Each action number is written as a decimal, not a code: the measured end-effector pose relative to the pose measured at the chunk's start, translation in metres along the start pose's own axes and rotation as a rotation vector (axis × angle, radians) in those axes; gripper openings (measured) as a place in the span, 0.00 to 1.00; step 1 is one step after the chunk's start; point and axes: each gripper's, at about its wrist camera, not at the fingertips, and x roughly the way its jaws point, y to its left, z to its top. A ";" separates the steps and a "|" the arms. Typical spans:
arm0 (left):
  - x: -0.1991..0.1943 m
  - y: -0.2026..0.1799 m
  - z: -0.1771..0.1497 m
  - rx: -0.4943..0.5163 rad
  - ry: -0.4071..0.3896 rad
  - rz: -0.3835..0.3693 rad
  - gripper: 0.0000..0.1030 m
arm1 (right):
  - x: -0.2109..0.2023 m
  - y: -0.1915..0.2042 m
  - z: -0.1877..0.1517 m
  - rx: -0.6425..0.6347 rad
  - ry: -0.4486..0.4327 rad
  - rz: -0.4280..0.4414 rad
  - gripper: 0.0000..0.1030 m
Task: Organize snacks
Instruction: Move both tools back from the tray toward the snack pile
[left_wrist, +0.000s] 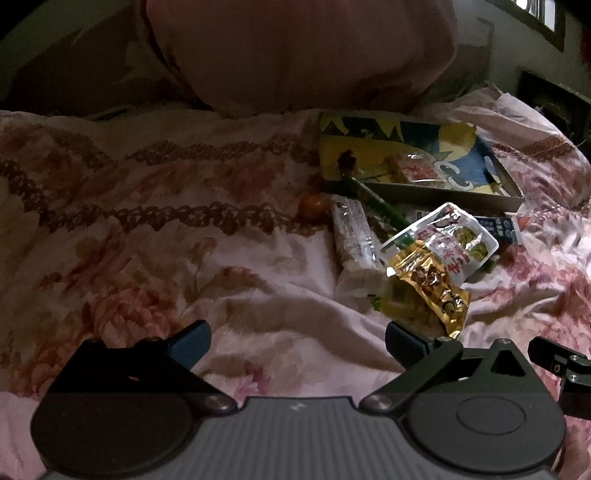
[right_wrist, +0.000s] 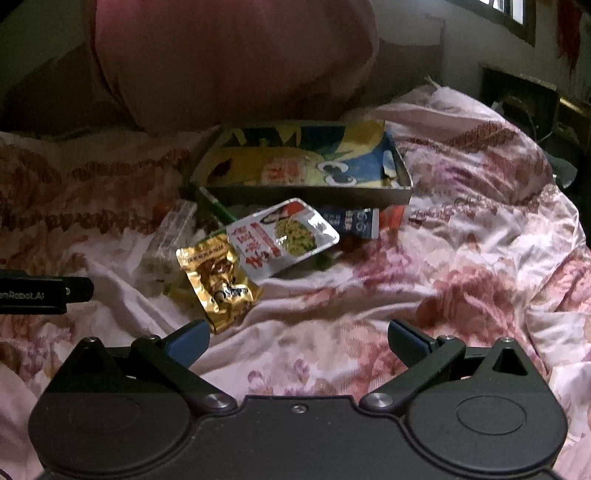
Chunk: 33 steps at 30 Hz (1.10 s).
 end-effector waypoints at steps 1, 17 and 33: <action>0.000 0.000 0.000 0.000 0.003 0.003 0.99 | 0.001 0.000 0.000 0.001 0.007 -0.001 0.99; 0.007 0.001 0.000 -0.004 0.042 0.050 0.99 | 0.013 0.014 -0.002 -0.071 0.068 0.023 0.99; 0.011 0.003 0.002 -0.018 0.059 0.054 0.99 | 0.020 0.018 -0.001 -0.067 0.079 0.056 0.99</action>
